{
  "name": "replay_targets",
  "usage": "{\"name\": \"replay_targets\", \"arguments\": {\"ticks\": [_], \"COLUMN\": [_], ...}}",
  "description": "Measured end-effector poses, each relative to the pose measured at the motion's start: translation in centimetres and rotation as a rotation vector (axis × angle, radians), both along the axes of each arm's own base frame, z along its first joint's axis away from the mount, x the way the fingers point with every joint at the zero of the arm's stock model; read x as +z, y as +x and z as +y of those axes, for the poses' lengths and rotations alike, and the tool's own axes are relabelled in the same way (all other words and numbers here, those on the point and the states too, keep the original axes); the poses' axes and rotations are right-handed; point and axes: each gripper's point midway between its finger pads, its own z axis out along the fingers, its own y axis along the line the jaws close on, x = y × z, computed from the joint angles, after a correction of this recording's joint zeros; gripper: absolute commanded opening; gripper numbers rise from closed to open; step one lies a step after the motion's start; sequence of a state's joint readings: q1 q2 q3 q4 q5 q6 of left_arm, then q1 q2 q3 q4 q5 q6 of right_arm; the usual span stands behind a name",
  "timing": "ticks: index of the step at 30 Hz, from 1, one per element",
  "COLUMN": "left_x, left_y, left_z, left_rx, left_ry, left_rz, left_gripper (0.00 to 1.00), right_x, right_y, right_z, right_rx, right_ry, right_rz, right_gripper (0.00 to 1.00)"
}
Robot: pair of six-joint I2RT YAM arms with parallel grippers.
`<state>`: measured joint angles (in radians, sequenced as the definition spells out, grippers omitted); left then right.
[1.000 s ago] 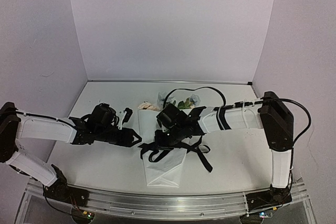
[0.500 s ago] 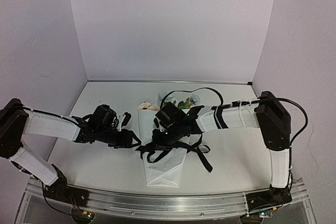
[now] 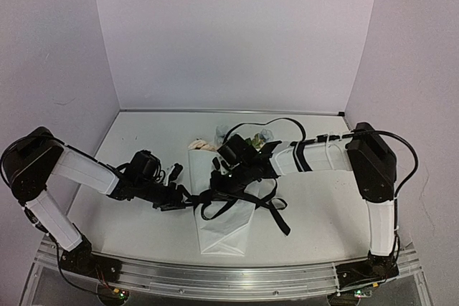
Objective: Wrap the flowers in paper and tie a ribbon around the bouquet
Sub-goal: Cross the ribbon over the folded bouquet.
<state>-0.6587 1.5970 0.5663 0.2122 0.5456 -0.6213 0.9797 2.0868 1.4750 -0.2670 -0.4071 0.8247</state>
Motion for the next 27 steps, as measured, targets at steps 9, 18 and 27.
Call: {"name": "replay_targets", "arguments": {"ticks": [9, 18, 27], "left_x": [0.9, 1.1, 1.3], "left_y": [0.6, 1.6, 2.3], "left_z": [-0.7, -0.3, -0.4], "left_rx": [-0.002, 0.030, 0.042], "left_ry": [-0.060, -0.067, -0.061], "left_rz": [-0.014, -0.016, -0.029], "left_gripper": [0.48, 0.31, 0.00], "right_x": [0.1, 0.1, 0.1], "right_y": [0.3, 0.3, 0.2], "right_z": [0.2, 0.2, 0.2], "right_rx": [-0.005, -0.005, -0.013], "right_ry": [0.025, 0.032, 0.035], "right_rz": [0.021, 0.032, 0.040], "right_gripper": [0.00, 0.00, 0.30]}}
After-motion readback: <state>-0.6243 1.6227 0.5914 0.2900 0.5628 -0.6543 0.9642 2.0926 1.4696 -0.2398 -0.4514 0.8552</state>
